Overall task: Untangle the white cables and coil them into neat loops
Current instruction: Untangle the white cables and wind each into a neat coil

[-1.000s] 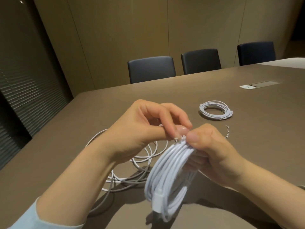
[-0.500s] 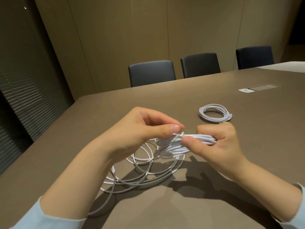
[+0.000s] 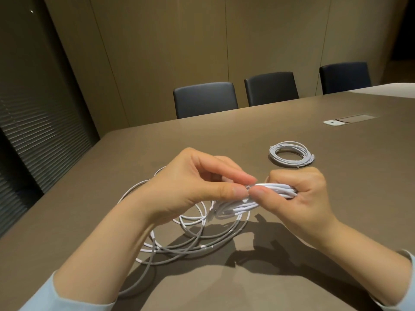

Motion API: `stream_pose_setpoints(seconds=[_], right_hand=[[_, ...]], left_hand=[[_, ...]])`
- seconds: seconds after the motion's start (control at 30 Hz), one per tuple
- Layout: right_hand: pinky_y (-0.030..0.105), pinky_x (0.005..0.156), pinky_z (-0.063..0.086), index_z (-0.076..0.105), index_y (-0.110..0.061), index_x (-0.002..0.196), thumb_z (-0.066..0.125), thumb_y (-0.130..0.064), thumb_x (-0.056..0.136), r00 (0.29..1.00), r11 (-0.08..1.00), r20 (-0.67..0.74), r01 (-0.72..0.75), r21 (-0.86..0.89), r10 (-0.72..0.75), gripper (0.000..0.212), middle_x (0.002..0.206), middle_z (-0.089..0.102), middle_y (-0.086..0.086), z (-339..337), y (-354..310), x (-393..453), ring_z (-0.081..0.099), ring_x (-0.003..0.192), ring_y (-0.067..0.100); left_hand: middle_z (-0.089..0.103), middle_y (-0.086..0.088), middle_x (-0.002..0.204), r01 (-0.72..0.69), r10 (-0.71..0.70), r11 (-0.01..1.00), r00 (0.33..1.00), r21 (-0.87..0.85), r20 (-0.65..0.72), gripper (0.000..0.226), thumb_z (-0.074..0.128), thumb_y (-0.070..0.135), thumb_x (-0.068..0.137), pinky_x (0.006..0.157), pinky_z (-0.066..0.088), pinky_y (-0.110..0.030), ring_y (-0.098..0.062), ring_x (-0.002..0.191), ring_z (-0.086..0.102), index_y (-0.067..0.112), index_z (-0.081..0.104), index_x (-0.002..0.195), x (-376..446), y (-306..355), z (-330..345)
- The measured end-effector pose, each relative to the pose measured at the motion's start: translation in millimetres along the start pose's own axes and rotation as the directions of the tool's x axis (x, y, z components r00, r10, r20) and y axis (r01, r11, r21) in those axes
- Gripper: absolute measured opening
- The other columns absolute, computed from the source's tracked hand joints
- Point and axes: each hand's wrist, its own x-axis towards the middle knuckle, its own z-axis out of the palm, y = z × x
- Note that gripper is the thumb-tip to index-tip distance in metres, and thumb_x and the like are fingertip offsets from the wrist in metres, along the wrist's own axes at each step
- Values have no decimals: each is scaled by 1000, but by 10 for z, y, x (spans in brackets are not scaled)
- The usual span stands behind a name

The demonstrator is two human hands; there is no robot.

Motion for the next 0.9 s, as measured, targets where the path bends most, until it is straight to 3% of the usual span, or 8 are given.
stream_pose_setpoints(seconds=[0.13,0.33,0.47,0.57,0.63,0.77,0.83,0.9], right_hand=[[12,47,21,40,-3,43,63,-50,85,999,999,-34,-16,37,17,67,49,28,-8,-2,-9,1,25,46,1],[13,47,20,36,-27,49,66,-40,80,990,995,-106,-89,36,93,46,48,25,-12,22,-1,16,24,45,2],[16,47,19,32,-25,47,68,-46,81,988,992,-88,-122,29,124,54,49,23,-11,36,6,10,23,47,3],[17,47,19,34,-21,46,62,-61,81,984,985,-54,-165,51,168,60,50,24,-9,48,-19,14,23,48,3],[16,47,21,37,-24,46,65,-60,78,976,972,-32,-212,98,216,56,48,26,-11,58,-38,29,25,47,3],[26,48,28,42,-2,49,70,-63,68,925,897,-41,-353,265,377,70,47,30,-3,46,-35,115,30,45,9],[31,50,29,43,-9,46,69,-63,65,871,822,0,-465,328,492,63,45,28,-3,35,7,167,28,42,13],[33,52,27,43,-20,45,70,-71,61,800,705,123,-580,409,587,60,45,28,-5,11,59,206,27,42,14]], left_hand=[[70,-4,83,-52,61,991,996,119,-67,21,79,12,71,70,50,-23,-15,77,63,15,80,91,-9,51,41],[75,1,89,-115,167,923,980,368,-113,20,78,15,76,71,53,-27,-18,82,67,11,78,96,5,53,92],[75,9,82,-85,155,882,981,464,-117,12,76,18,80,67,46,-14,-8,78,68,21,79,91,1,50,91],[75,8,79,-64,147,881,979,469,-142,10,76,20,78,64,47,-15,-8,75,68,20,79,88,9,35,79],[76,5,82,-42,108,900,985,434,-131,16,76,23,77,71,54,-23,-12,80,69,17,79,92,16,45,49],[75,-3,95,131,-100,932,989,337,-108,34,79,26,73,87,56,-39,-20,91,71,14,73,104,46,-34,-31],[75,-10,91,188,-151,931,979,313,-138,27,76,26,78,87,56,-44,-23,88,72,10,73,100,79,-122,-38],[75,-12,86,203,-165,945,973,258,-163,21,70,24,85,81,59,-40,-25,82,72,6,72,97,121,-187,-38]])
